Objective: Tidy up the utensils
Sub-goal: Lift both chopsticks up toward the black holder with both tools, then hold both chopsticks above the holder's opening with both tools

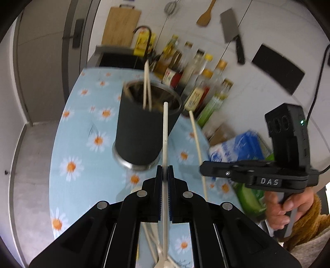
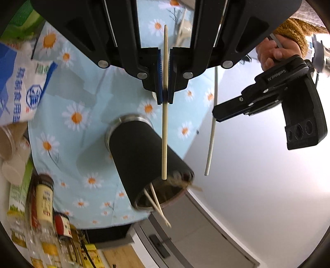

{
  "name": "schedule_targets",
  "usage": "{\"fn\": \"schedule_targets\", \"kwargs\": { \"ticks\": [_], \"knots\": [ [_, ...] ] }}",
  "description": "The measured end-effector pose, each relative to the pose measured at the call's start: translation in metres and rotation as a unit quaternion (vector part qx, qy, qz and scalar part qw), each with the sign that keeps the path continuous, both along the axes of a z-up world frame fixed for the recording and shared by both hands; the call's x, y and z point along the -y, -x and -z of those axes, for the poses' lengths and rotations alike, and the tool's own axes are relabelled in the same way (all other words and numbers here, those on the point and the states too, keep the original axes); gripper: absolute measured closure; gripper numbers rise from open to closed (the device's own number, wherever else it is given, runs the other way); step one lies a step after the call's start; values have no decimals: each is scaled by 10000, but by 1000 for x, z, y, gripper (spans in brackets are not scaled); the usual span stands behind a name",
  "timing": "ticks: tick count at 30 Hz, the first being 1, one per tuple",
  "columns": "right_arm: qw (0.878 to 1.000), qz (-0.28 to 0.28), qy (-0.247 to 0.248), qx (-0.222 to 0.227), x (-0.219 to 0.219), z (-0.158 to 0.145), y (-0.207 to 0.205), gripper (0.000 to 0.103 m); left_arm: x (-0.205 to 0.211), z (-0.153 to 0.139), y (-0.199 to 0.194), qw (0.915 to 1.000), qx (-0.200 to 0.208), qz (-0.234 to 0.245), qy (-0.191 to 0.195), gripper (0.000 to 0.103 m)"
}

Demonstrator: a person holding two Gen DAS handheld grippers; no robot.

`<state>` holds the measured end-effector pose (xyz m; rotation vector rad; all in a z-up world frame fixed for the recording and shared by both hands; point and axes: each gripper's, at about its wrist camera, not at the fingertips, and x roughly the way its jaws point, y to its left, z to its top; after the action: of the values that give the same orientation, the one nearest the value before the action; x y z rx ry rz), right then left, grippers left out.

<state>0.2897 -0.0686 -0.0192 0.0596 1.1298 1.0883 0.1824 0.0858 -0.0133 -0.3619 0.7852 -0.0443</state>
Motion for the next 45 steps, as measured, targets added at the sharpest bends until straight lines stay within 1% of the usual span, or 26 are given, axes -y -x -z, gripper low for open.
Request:
{"fn": "schedule_targets", "kwargs": {
  "ticks": [5, 8, 10, 11, 13, 15, 17, 19, 20, 22, 25, 27, 29, 32, 34, 35, 36, 39, 41, 43, 45],
  "knots": [
    [9977, 120, -563, 368, -4, -24, -10, 97, -5, -18, -12, 9984, 568, 10, 28, 100],
    [9930, 247, -946, 656, -6, -38, -18, 97, -10, -24, -18, 9971, 750, 18, 129, 100],
    [9902, 355, -947, 965, -7, -46, -20, 97, -12, -31, -21, 9953, 963, 2, 138, 100],
    [9874, 399, -1035, 1131, -8, -51, -21, 97, -12, -35, -24, 9944, 1049, 29, 103, 100],
    [9848, 463, -1107, 1259, -10, -55, -26, 97, -14, -40, -26, 9922, 1244, 53, 94, 100],
    [9817, 533, -1241, 1345, -12, -60, -31, 97, -16, -46, -27, 9887, 1496, 12, 55, 100],
    [9788, 552, -1316, 1470, -13, -66, -35, 97, -22, -52, -27, 9823, 1867, -130, 40, 100],
    [9730, 672, -1396, 1708, -12, -73, -39, 97, -26, -57, -30, 9794, 2008, -219, -3, 100],
    [9714, 701, -1436, 1755, -12, -76, -40, 97, -28, -60, -31, 9762, 2155, -240, 12, 100],
    [9675, 752, -1559, 1845, -12, -81, -45, 97, -30, -64, -33, 9723, 2311, -329, -71, 100],
    [9618, 823, -1740, 1945, -12, -85, -50, 97, -38, -68, -36, 9658, 2548, -483, -35, 100],
    [9558, 881, -1860, 2100, -13, -90, -50, 97, -41, -69, -37, 9597, 2760, -520, -30, 100],
    [9498, 964, -1895, 2297, -16, -92, -50, 97, -42, -68, -39, 9557, 2879, -591, -156, 100],
    [9418, 1020, -1934, 2553, -21, -93, -51, 97, -41, -65, -43, 9463, 3152, -631, -353, 100],
    [9368, 1115, -1937, 2693, -25, -91, -54, 97, -41, -62, -45, 9420, 3282, -591, -383, 100],
    [9345, 1156, -1963, 2734, -26, -89, -56, 97, -40, -61, -45, 9400, 3324, -624, -458, 100],
    [9335, 1190, -1982, 2742, -27, -87, -58, 97, -39, -59, -46, 9382, 3353, -669, -543, 100],
    [9315, 1232, -1974, 2795, -31, -79, -64, 97, -38, -54, -50, 9343, 3444, -692, -615, 100],
    [9323, 1204, -1979, 2776, -33, -75, -68, 97, -38, -50, -53, 9346, 3442, -668, -590, 100],
    [9338, 1221, -1957, 2734, -35, -70, -70, 97, -38, -43, -57, 9355, 3399, -709, -653, 100],
    [9345, 1228, -1930, 2726, -38, -66, -71, 97, -39, -37, -59, 9366, 3378, -719, -593, 100]
  ]
}}
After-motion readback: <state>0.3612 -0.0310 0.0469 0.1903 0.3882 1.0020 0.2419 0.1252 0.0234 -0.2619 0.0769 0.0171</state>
